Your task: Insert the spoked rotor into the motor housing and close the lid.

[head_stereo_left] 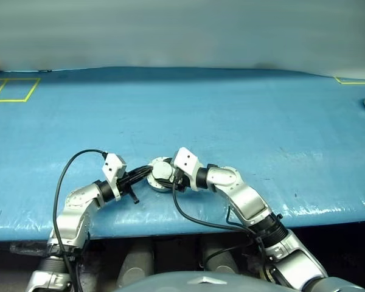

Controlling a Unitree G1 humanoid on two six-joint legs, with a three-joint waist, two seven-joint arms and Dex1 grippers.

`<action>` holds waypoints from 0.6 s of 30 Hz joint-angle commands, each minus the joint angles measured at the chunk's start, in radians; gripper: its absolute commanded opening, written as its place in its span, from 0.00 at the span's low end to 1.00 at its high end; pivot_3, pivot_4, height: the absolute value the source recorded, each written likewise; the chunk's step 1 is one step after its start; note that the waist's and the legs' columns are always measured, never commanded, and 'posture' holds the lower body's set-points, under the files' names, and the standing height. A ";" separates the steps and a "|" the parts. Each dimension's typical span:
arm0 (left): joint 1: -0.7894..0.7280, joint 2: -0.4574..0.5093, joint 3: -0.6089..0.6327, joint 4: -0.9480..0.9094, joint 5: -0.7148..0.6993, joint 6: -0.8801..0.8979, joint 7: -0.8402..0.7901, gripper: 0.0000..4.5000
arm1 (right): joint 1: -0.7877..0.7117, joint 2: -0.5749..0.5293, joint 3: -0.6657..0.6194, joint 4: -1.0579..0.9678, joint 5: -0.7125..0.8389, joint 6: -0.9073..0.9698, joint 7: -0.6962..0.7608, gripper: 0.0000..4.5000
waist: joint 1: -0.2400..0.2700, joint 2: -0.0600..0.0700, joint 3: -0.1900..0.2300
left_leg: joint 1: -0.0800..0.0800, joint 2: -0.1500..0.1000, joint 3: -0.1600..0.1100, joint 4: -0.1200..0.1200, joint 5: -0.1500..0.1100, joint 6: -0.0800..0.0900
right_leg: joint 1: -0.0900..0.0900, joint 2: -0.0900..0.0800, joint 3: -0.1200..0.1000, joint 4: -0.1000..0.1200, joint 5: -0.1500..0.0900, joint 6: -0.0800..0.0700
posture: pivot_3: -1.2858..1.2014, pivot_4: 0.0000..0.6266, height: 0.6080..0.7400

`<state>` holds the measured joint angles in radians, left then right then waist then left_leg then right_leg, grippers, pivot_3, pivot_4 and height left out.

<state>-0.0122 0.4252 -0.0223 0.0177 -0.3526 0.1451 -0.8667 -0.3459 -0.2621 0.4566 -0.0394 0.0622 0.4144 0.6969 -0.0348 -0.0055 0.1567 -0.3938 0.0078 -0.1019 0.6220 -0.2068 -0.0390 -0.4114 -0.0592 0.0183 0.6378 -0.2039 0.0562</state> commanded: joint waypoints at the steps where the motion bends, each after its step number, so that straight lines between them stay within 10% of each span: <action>1: 0.022 0.006 -0.015 0.003 0.021 0.017 0.008 0.00 | 0.015 -0.028 -0.010 0.066 -0.034 0.031 -0.014 0.67 | 0.001 0.000 0.000 | 0.000 0.000 0.000 0.000 0.000 0.000 | 0.000 0.000 0.000 0.000 0.000 0.000 | 0.52 0.24 1.00; 13: 0.000 0.004 -0.037 0.009 0.028 0.021 0.005 0.00 | 0.017 -0.027 -0.029 0.045 0.043 0.030 0.070 0.67 | 0.005 0.001 -0.001 | 0.000 0.000 -0.001 0.000 0.000 0.000 | -0.001 -0.001 -0.003 -0.005 0.000 0.000 | 0.52 0.24 1.00; 18: -0.021 0.002 -0.034 0.019 0.027 0.017 0.010 0.00 | 0.022 -0.037 -0.034 0.007 0.012 0.021 0.041 0.99 | 0.013 0.001 -0.001 | -0.001 0.000 0.000 -0.003 0.000 0.000 | -0.001 -0.001 -0.003 -0.009 0.000 0.001 | 0.52 0.24 1.00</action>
<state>-0.0275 0.4267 -0.0412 0.0193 -0.3513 0.1468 -0.8671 -0.3446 -0.2858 0.4236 -0.0433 0.0979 0.4177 0.7570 -0.0221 -0.0044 0.1560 -0.3949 0.0080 -0.1024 0.6189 -0.2070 -0.0390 -0.4121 -0.0604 0.0152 0.6286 -0.2035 0.0570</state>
